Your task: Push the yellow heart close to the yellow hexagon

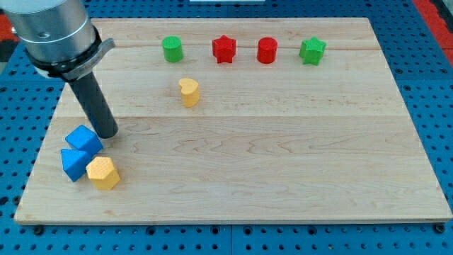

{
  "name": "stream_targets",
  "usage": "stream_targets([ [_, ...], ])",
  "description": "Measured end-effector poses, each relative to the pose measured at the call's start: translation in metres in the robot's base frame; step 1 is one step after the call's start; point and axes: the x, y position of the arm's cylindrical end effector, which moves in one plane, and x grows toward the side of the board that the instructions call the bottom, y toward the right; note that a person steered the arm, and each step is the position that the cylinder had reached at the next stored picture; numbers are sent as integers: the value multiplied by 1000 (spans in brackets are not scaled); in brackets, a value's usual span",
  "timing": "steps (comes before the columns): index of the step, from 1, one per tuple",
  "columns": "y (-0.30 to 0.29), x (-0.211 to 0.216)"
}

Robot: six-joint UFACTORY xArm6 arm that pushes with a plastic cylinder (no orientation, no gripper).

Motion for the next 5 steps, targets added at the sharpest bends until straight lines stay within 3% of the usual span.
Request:
stream_targets([
  [1, 126, -8],
  [2, 195, -47],
  [3, 167, -94],
  [4, 118, -57],
  [5, 84, -49],
])
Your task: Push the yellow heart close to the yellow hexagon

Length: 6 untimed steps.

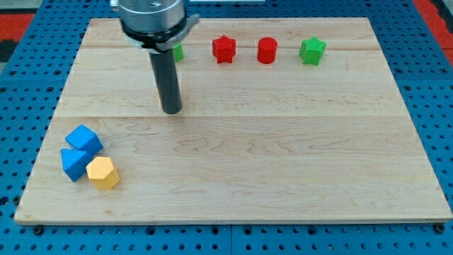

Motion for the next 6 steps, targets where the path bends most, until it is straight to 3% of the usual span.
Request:
stream_targets([
  [1, 38, -41],
  [2, 2, -62],
  [4, -63, 56],
  [5, -68, 72],
  [6, -58, 51],
])
